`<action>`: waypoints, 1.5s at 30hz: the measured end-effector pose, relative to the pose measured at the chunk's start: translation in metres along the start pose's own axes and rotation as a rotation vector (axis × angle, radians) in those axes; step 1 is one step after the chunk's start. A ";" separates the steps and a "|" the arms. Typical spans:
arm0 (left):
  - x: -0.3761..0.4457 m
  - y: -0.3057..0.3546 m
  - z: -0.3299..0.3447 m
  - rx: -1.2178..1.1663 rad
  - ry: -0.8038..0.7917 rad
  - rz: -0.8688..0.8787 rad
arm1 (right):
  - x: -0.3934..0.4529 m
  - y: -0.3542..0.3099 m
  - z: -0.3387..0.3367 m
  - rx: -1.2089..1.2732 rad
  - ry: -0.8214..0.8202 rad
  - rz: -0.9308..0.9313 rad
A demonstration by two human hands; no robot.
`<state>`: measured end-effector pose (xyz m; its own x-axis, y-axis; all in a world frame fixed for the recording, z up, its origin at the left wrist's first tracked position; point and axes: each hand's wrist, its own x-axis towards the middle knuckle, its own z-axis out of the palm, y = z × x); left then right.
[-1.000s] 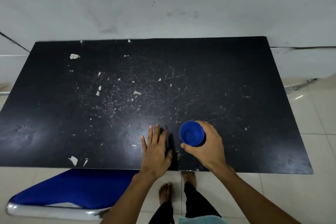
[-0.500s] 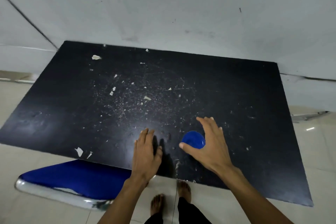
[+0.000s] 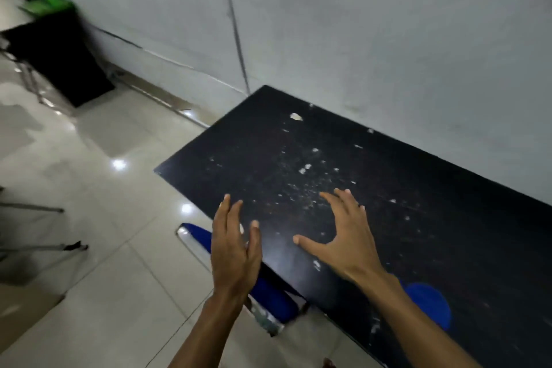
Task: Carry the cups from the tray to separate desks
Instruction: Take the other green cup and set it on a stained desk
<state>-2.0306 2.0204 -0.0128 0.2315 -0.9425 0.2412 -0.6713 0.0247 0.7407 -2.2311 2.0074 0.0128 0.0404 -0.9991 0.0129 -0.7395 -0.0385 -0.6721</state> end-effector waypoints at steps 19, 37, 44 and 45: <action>0.093 -0.247 -0.307 0.203 0.333 -0.269 | 0.095 -0.336 0.273 0.147 -0.319 -0.352; 0.413 -0.400 -0.409 0.251 0.421 -0.353 | 0.413 -0.554 0.425 0.236 -0.301 -0.606; 0.561 -0.443 -0.447 0.260 0.462 -0.340 | 0.557 -0.629 0.468 0.190 -0.296 -0.652; 0.578 -0.450 -0.452 0.264 0.465 -0.336 | 0.573 -0.639 0.476 0.185 -0.295 -0.661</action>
<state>-1.2766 1.6152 0.0762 0.7019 -0.6394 0.3139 -0.6463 -0.3865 0.6579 -1.4160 1.4682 0.0973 0.6352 -0.7216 0.2753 -0.3748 -0.5997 -0.7071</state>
